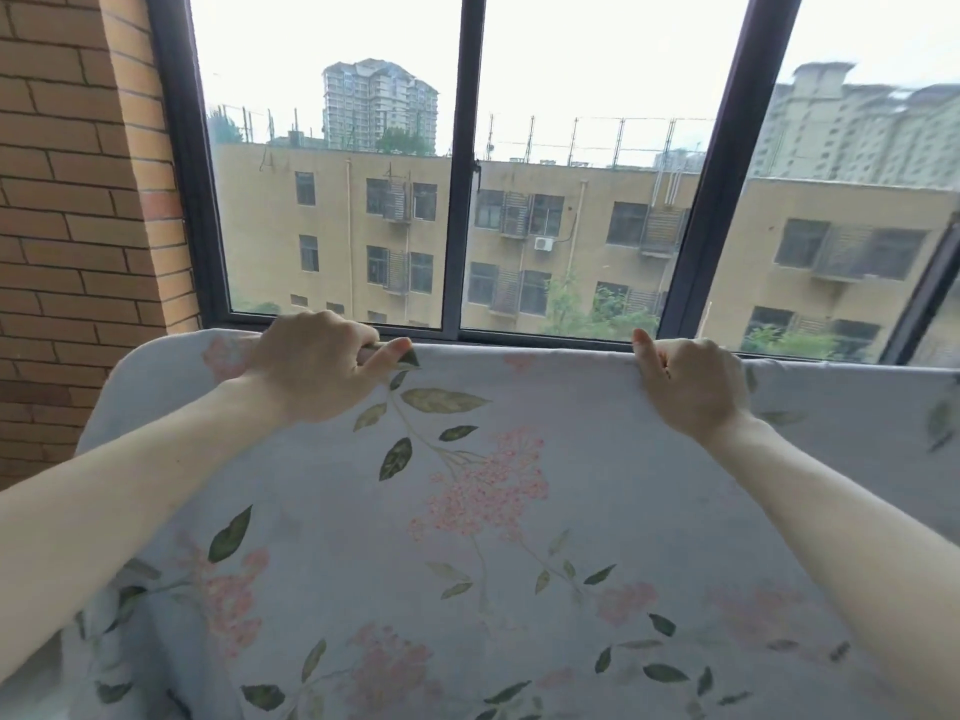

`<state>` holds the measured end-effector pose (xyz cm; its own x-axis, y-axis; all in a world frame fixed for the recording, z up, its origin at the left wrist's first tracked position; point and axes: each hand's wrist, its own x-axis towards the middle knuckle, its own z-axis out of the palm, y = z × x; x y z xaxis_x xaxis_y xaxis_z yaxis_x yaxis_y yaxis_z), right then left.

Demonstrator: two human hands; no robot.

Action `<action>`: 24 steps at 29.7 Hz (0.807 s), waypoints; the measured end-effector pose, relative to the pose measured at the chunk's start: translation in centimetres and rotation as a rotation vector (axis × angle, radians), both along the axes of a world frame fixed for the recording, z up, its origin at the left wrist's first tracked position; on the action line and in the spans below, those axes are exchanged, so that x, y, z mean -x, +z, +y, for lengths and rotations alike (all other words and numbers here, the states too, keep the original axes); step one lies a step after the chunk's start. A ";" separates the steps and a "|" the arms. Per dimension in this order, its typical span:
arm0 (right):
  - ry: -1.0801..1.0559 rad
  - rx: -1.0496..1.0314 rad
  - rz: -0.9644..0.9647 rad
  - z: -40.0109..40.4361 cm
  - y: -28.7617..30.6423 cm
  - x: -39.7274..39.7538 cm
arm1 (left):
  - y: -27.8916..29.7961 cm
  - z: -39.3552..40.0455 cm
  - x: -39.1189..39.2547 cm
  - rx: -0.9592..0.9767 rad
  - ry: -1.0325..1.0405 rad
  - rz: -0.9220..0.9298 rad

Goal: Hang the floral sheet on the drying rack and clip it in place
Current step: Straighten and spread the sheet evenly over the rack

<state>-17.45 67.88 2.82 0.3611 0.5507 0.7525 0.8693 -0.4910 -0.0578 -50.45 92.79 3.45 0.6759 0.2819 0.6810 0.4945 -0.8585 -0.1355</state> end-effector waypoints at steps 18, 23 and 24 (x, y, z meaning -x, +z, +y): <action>0.100 -0.105 0.007 -7.6 -1.1 -9.4 | 1.5 -6.4 -7.3 0.206 0.055 0.030; 0.103 0.071 0.063 -8.4 -1.2 -10.9 | 1.7 -14.1 -16.4 0.325 -0.122 0.103; 0.068 0.088 0.081 -9.3 -1.1 -11.7 | 1.8 -15.6 -18.6 0.340 -0.141 0.131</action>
